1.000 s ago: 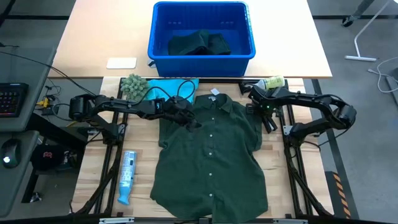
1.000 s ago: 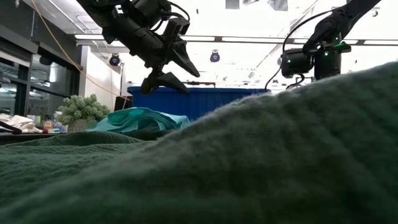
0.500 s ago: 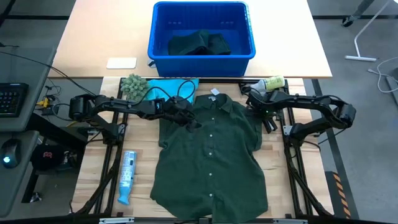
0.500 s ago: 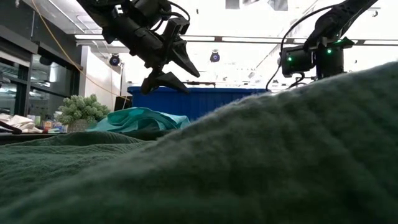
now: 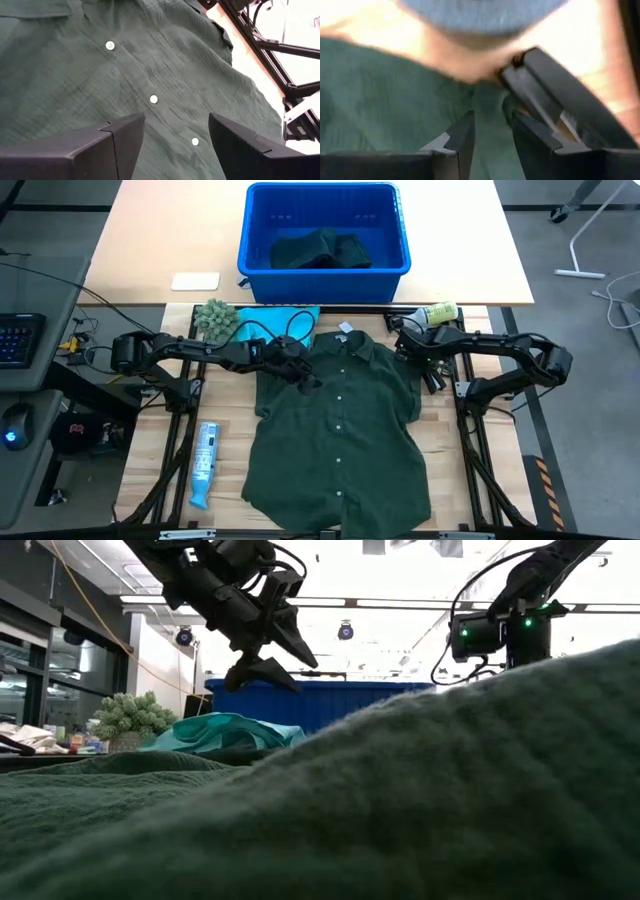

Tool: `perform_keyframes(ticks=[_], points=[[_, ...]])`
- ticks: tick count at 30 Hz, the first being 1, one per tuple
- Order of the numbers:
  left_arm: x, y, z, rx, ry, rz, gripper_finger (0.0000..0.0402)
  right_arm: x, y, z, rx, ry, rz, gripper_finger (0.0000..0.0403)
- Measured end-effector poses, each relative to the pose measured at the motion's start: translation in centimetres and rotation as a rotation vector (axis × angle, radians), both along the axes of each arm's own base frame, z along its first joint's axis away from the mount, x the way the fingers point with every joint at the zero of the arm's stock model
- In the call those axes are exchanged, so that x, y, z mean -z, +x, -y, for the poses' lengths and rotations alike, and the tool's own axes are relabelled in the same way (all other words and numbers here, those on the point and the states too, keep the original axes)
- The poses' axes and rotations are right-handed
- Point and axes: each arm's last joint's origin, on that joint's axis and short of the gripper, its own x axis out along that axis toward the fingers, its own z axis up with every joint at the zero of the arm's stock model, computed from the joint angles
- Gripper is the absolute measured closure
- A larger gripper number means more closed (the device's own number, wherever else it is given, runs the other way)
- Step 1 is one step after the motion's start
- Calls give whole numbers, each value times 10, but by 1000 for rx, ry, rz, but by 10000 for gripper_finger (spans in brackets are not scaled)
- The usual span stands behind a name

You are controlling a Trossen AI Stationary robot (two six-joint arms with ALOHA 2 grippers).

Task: Fold laundry
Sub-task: Fold the green polo shirt from the blue laundry bin

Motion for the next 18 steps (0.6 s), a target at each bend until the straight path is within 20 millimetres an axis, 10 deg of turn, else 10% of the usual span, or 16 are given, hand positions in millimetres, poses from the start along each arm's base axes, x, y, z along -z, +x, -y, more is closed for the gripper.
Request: perform_keyframes(ticks=[18], points=[[2,1,14,17,44,-29,198,22,2,-11,90,-54,74,288]])
